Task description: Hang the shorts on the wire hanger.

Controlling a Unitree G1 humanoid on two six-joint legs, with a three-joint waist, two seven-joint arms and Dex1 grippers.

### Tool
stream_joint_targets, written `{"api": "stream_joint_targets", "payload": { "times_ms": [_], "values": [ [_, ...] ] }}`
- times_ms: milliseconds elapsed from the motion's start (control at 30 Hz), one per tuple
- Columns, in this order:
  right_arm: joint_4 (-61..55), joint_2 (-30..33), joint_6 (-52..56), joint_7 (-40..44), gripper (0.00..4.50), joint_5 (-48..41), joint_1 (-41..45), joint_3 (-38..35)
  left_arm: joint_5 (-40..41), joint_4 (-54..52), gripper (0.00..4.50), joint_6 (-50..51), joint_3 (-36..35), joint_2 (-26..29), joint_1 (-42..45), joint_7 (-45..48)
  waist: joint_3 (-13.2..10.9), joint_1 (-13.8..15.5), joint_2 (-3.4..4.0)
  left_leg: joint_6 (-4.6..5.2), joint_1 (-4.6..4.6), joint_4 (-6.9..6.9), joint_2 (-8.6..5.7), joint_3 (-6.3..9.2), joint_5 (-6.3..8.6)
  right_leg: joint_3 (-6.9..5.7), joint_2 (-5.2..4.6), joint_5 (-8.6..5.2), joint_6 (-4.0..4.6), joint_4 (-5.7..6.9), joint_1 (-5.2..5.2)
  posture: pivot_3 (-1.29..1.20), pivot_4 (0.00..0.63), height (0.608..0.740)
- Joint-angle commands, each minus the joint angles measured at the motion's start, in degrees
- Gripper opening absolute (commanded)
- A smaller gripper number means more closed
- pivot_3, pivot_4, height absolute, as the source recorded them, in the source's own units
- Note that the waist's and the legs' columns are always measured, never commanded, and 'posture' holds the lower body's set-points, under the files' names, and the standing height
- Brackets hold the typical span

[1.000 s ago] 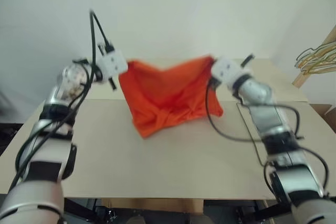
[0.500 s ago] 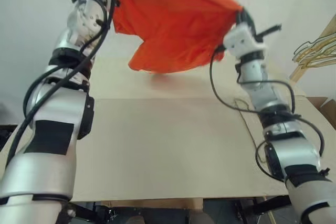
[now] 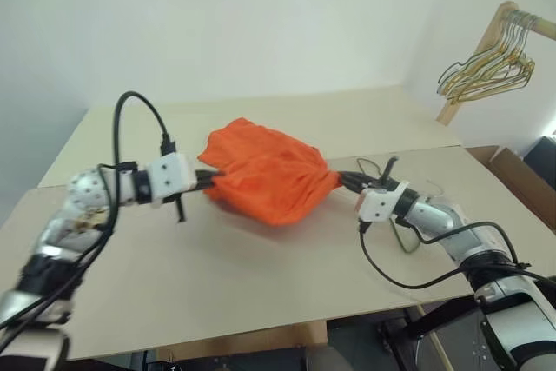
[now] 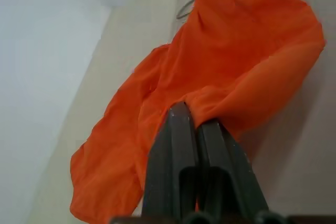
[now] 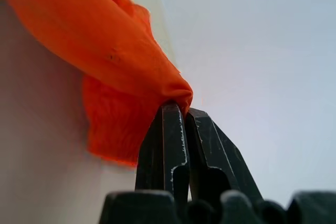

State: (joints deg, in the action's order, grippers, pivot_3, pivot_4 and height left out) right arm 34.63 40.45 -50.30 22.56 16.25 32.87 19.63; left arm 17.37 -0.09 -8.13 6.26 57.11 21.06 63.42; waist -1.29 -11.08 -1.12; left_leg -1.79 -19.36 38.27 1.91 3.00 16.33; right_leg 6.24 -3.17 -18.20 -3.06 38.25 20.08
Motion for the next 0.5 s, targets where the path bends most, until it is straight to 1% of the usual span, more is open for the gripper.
{"api": "stream_joint_targets", "payload": {
  "times_ms": [33,100,167,200,267,333,433,500],
  "values": [
    [-3.2,1.5,-3.4,7.6,0.00,-3.8,-0.1,1.1,3.6,-5.3,0.03,0.7,-3.6,7.4,-6.2,11.1,-0.1,0.8,0.04,0.18,0.45,-0.13,0.00,-0.01,0.11,-0.04,0.00,-0.02,0.00,-0.18,-0.47,0.00,0.006,0.740],
    [-3.4,3.1,-6.0,10.4,0.00,-1.3,-0.6,2.7,4.7,-8.2,0.03,0.2,-5.3,11.4,-11.9,15.9,-0.3,1.7,0.02,0.37,1.04,-0.24,0.01,-0.01,0.24,-0.07,-0.01,-0.13,0.05,-0.27,-1.03,0.01,0.007,0.740],
    [-3.1,4.8,-8.4,12.7,0.00,1.2,-1.1,4.2,5.7,-12.2,0.03,-0.4,-6.9,14.1,-17.8,19.2,-0.3,2.8,0.02,0.44,1.09,-0.25,0.03,0.00,0.28,-0.14,-0.01,-0.19,0.08,-0.26,-1.06,0.01,0.008,0.740],
    [-2.9,5.5,-9.2,13.6,0.00,2.3,-1.2,4.7,6.2,-14.1,0.03,-0.3,-7.6,14.6,-20.2,20.2,-0.3,3.2,0.04,0.47,1.00,-0.25,0.05,0.02,0.30,-0.17,-0.01,-0.23,0.12,-0.24,-0.97,0.01,0.010,0.740],
    [-2.3,6.9,-10.6,14.7,0.00,3.8,-1.7,5.4,6.8,-18.0,0.03,1.5,-8.1,13.5,-23.1,18.9,-0.4,4.3,0.07,0.49,0.90,-0.25,0.04,0.01,0.31,-0.17,-0.03,-0.27,0.12,-0.26,-0.88,0.00,0.011,0.740],
    [-1.2,8.5,-12.4,14.6,0.00,6.1,-2.0,5.6,7.6,-20.9,0.03,3.9,-7.8,11.7,-24.2,17.1,-0.4,5.0,0.08,0.49,0.86,-0.25,0.02,-0.01,0.31,-0.18,-0.08,-0.27,0.12,-0.27,-0.86,0.00,0.016,0.740],
    [0.2,10.7,-14.9,12.2,0.00,11.2,-2.1,5.3,6.8,-22.2,0.03,5.5,-6.5,9.2,-24.1,15.9,-0.5,5.7,0.12,0.49,0.93,-0.24,0.00,-0.04,0.31,-0.16,-0.09,-0.27,0.12,-0.25,-0.90,-0.01,0.019,0.740],
    [1.2,12.1,-15.9,9.2,0.00,15.3,-1.8,4.7,5.6,-21.6,0.03,5.3,-4.8,7.4,-22.9,16.3,-0.5,5.6,0.19,0.51,0.94,-0.24,0.02,-0.04,0.32,-0.17,-0.05,-0.28,0.15,-0.25,-0.89,-0.02,0.022,0.740]
  ]
}}
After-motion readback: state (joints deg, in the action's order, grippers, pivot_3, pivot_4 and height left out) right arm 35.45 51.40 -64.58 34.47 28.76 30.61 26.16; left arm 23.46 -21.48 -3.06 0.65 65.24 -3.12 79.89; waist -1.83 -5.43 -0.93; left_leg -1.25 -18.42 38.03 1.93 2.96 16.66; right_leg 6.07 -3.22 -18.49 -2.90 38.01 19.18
